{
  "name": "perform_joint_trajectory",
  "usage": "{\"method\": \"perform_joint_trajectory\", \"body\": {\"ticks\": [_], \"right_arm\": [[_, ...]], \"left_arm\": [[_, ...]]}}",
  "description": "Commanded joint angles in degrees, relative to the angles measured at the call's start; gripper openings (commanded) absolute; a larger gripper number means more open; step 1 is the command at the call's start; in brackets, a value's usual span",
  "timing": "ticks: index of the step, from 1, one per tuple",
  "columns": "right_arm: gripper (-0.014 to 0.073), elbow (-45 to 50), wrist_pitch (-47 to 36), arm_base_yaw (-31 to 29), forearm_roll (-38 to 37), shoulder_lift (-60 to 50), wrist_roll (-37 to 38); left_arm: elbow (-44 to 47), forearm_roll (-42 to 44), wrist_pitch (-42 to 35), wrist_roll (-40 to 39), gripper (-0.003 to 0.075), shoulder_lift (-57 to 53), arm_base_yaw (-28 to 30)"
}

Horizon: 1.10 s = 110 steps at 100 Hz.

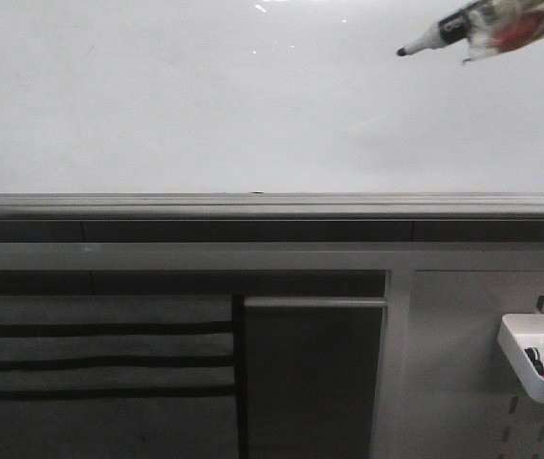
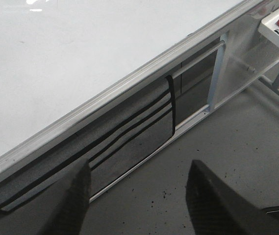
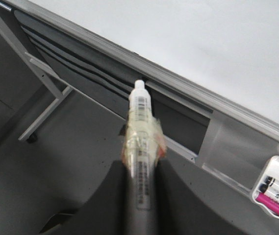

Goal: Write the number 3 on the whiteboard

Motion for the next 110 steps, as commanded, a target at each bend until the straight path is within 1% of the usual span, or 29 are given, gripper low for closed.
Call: {"method": "perform_joint_trajectory", "body": {"ticks": [1, 15, 20, 25, 31, 37, 41, 43, 60, 80, 96, 110], "right_arm": [[-0.0029, -6.8, 0.9, -0.5, 1.4, 5.2, 0.2], [-0.0029, -16.3, 4.9, -0.2, 1.3, 15.1, 2.3], [-0.0029, -18.9, 5.1, 1.2, 1.0, 17.9, 2.4], [-0.0029, -20.4, 3.1, 4.1, -0.7, 19.9, 2.4], [-0.0029, -20.8, -1.7, 7.7, -7.5, 21.6, 4.1], [-0.0029, -20.8, -5.7, 10.3, -15.1, 23.1, 9.6], [-0.0029, -20.8, -8.0, 10.4, -17.1, 23.9, 12.7], [-0.0029, -20.8, -9.0, 10.2, -17.4, 24.3, 13.0], [-0.0029, -20.8, -15.0, 7.7, -14.9, 26.3, 13.3], [-0.0029, -20.8, -19.4, 7.4, -14.7, 28.0, 13.3], [-0.0029, -20.8, -19.4, 4.5, -14.9, 29.0, 13.3], [-0.0029, -20.8, -14.6, 1.2, -14.9, 27.7, 13.8]], "left_arm": [[-1.5, -1.4, -3.8, -0.7, 0.0386, -0.1, 0.1], [-1.5, -1.4, -3.8, -0.7, 0.0386, -0.1, 0.1], [-1.5, -1.4, -3.8, -0.7, 0.0386, -0.1, 0.1], [-1.5, -1.4, -3.8, -0.7, 0.0386, -0.1, 0.1], [-1.5, -1.4, -3.8, -0.7, 0.0386, -0.1, 0.1], [-1.5, -1.4, -3.8, -0.7, 0.0386, -0.1, 0.1], [-1.5, -1.4, -3.8, -0.7, 0.0386, -0.1, 0.1], [-1.5, -1.4, -3.8, -0.7, 0.0386, -0.1, 0.1], [-1.5, -1.4, -3.8, -0.7, 0.0386, -0.1, 0.1], [-1.5, -1.4, -3.8, -0.7, 0.0386, -0.1, 0.1], [-1.5, -1.4, -3.8, -0.7, 0.0386, -0.1, 0.1], [-1.5, -1.4, -3.8, -0.7, 0.0386, -0.1, 0.1]]}}
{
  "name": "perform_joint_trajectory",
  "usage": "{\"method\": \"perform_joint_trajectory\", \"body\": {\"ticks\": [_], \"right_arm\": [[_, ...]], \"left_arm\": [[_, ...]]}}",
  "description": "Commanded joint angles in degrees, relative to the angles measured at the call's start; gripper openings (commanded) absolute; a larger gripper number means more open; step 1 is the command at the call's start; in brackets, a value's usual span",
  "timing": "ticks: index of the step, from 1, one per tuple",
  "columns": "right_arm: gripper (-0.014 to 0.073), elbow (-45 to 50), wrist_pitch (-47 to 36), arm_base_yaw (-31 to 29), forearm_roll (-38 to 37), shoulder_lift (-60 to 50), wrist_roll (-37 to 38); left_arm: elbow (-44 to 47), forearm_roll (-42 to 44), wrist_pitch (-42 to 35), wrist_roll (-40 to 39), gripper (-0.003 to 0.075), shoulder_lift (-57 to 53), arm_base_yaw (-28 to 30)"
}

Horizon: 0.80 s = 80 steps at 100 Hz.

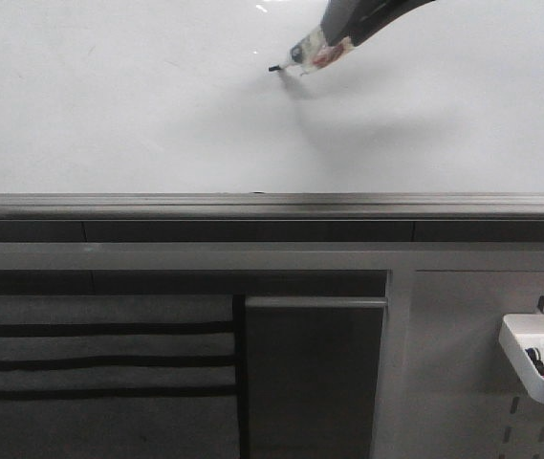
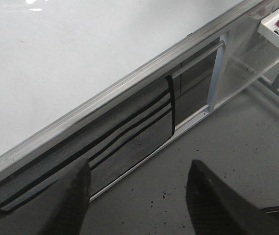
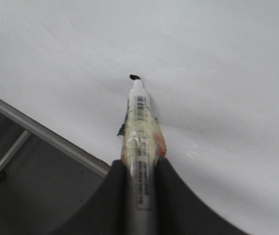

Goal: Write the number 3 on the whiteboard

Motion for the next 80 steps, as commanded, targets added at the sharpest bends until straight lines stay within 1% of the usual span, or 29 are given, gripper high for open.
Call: {"method": "perform_joint_trajectory", "body": {"ticks": [1, 8, 11, 26, 34, 42, 55, 65, 70, 80], "right_arm": [[-0.0029, -1.9, 0.4, -2.6, -1.9, -2.9, 0.6], [-0.0029, -1.6, 4.4, -2.6, -1.6, -3.4, 0.6], [-0.0029, -1.2, 4.8, -2.0, -1.5, -3.1, 0.6], [-0.0029, -0.4, -2.4, 0.9, -1.1, -0.2, 0.6], [-0.0029, -1.4, -3.8, 1.0, -1.1, 0.9, 0.7], [-0.0029, -2.4, -1.5, -0.2, -1.2, 1.2, 0.7], [-0.0029, -1.9, 5.1, -2.5, -2.0, -0.8, 0.7], [-0.0029, 0.2, 7.4, -1.8, -2.0, -1.9, 0.7], [-0.0029, 1.8, 6.8, -0.7, -1.9, -1.9, 0.7], [-0.0029, 3.4, 0.6, 1.8, -1.2, -0.7, 0.7]], "left_arm": [[-1.5, -1.3, -3.8, -0.6, 0.0386, -0.1, 0.1], [-1.5, -1.3, -3.8, -0.6, 0.0386, -0.1, 0.1], [-1.5, -1.3, -3.8, -0.6, 0.0386, -0.1, 0.1], [-1.5, -1.3, -3.8, -0.6, 0.0386, -0.1, 0.1], [-1.5, -1.3, -3.8, -0.6, 0.0386, -0.1, 0.1], [-1.5, -1.3, -3.8, -0.6, 0.0386, -0.1, 0.1], [-1.5, -1.3, -3.8, -0.6, 0.0386, -0.1, 0.1], [-1.5, -1.3, -3.8, -0.6, 0.0386, -0.1, 0.1], [-1.5, -1.3, -3.8, -0.6, 0.0386, -0.1, 0.1], [-1.5, -1.3, -3.8, -0.6, 0.0386, -0.1, 0.1]]}}
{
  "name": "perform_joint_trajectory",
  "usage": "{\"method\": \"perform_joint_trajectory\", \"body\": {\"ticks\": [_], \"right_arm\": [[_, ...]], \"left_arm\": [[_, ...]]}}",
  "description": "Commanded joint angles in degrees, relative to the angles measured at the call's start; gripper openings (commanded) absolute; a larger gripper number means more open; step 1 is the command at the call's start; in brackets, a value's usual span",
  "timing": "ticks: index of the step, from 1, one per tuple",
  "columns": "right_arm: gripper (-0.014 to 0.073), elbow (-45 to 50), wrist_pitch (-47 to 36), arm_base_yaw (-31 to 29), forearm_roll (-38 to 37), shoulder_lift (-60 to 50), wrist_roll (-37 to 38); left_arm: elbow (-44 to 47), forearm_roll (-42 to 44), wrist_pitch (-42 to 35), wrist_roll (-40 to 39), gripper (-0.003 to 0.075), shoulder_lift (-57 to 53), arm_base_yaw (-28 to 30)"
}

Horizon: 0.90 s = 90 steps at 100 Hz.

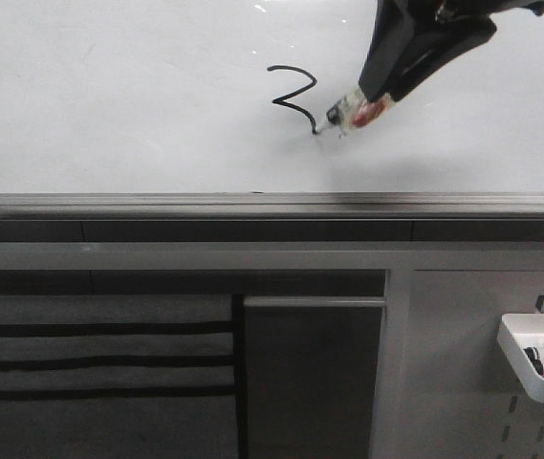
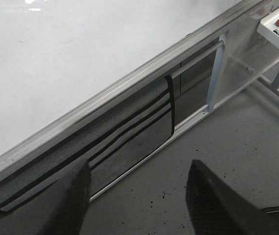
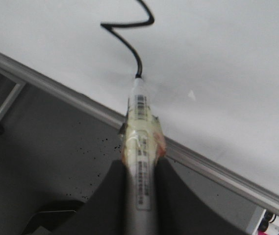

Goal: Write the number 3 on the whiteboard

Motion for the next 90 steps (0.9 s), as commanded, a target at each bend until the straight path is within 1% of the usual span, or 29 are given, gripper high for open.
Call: {"method": "perform_joint_trajectory", "body": {"ticks": [1, 9, 14, 20, 28, 33, 38, 40, 48, 55, 65, 76, 80, 90], "right_arm": [[-0.0029, -0.1, -7.2, 1.7, -1.3, -0.5, 0.3], [-0.0029, -1.2, -11.7, 3.2, 0.0, 0.9, 0.3], [-0.0029, -2.4, -13.0, 3.7, 0.4, 1.5, 0.3], [-0.0029, -4.0, -12.2, 4.2, 0.6, 1.8, 0.3], [-0.0029, -5.3, -8.7, 5.3, 1.0, 0.2, -0.4], [-0.0029, -5.2, -6.8, 6.8, 1.0, -1.7, -3.9], [-0.0029, -4.9, -4.0, 8.8, 1.0, -4.1, -9.6], [-0.0029, -4.8, -2.8, 9.4, 1.0, -5.1, -10.8], [-0.0029, -4.0, 1.3, 12.8, 1.0, -9.2, -18.2], [-0.0029, -3.2, 4.3, 15.4, 1.0, -11.8, -24.1], [-0.0029, -2.9, 7.3, 18.0, 1.0, -14.9, -29.4], [-0.0029, -2.9, 12.0, 19.7, 1.0, -16.3, -39.9], [-0.0029, -2.9, 13.6, 20.0, 1.0, -16.5, -42.0], [-0.0029, -2.9, 15.1, 20.2, 1.0, -16.3, -42.8]], "left_arm": [[-1.5, -1.3, -3.8, -0.6, 0.0386, -0.1, 0.1], [-1.5, -1.3, -3.9, -0.6, 0.0386, -0.1, 0.1], [-1.5, -1.3, -4.0, -0.6, 0.0386, -0.1, 0.1], [-1.5, -1.6, -4.4, -0.6, 0.0386, -0.1, 0.1], [-1.5, -2.4, -5.4, -0.6, 0.0386, -0.1, 0.1], [-1.5, -3.5, -6.1, -0.6, 0.0386, -0.1, 0.1], [-1.5, -4.9, -6.4, -0.5, 0.0386, -0.1, 0.1], [-1.5, -5.5, -6.4, -0.3, 0.0386, -0.1, 0.1], [-1.5, -7.9, -6.1, 3.9, 0.0386, 0.7, -0.3], [-1.7, -10.9, -5.0, 8.4, 0.0386, 2.3, -1.9], [-1.6, -14.9, -3.8, 17.0, 0.0386, 5.8, -5.6], [-1.8, -16.0, -4.2, 25.7, 0.0386, 9.6, -10.3], [-1.8, -16.1, -5.4, 27.3, 0.0386, 10.9, -12.2], [-1.8, -16.1, -10.4, 28.5, 0.0386, 13.7, -16.6]]}}
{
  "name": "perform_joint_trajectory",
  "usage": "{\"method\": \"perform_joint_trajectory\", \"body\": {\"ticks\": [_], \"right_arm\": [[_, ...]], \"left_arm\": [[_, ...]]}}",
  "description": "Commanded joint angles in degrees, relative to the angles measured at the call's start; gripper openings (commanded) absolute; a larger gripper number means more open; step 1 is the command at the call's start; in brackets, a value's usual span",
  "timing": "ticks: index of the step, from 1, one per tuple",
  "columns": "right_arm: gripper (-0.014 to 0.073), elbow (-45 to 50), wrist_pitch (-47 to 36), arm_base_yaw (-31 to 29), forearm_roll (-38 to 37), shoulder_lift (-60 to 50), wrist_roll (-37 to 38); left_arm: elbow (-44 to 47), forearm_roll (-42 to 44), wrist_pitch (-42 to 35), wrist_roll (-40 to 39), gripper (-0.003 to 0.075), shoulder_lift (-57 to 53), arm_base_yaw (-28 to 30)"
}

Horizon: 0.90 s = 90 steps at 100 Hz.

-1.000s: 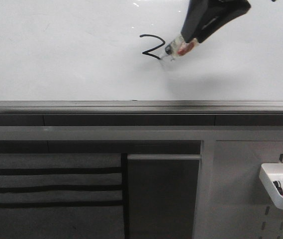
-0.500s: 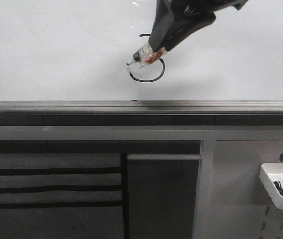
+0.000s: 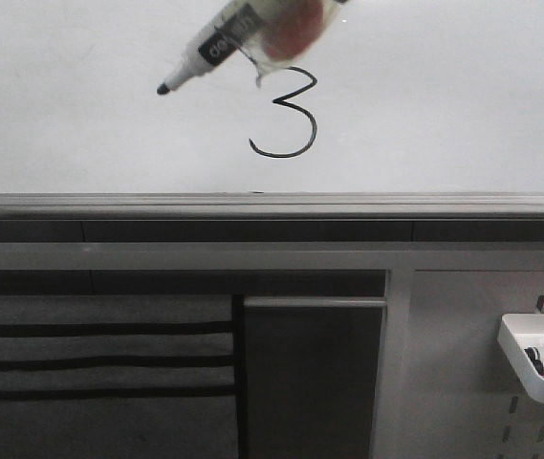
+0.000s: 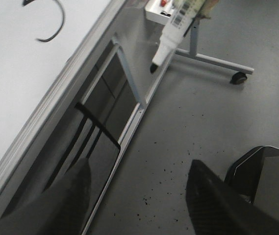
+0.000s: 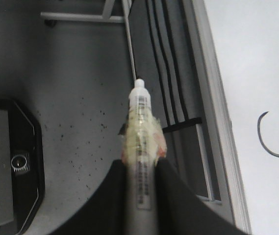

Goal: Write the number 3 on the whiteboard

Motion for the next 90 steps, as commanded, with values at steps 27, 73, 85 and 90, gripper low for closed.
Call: {"method": "perform_joint_trajectory", "body": {"ticks": [27, 73, 85, 90], "right_arm": [[-0.0029, -1.4, -1.6, 0.2, -0.1, -1.4, -2.9], [-0.0029, -1.4, -1.6, 0.2, -0.1, -1.4, -2.9], [-0.0029, -1.4, -1.6, 0.2, 0.0, -1.4, -2.9], [-0.0029, -1.4, -1.6, 0.2, 0.0, -1.4, -2.9]], "left_arm": [[-3.5, -2.6, -16.0, 4.0, 0.0386, 9.5, -13.3], [-10.3, -2.7, -14.5, 4.0, 0.0246, 19.3, -16.3], [-10.3, -2.7, -15.0, 4.0, 0.0132, 19.3, -16.3], [-10.3, -2.7, -15.1, 4.0, 0.0094, 19.3, -16.3]]}}
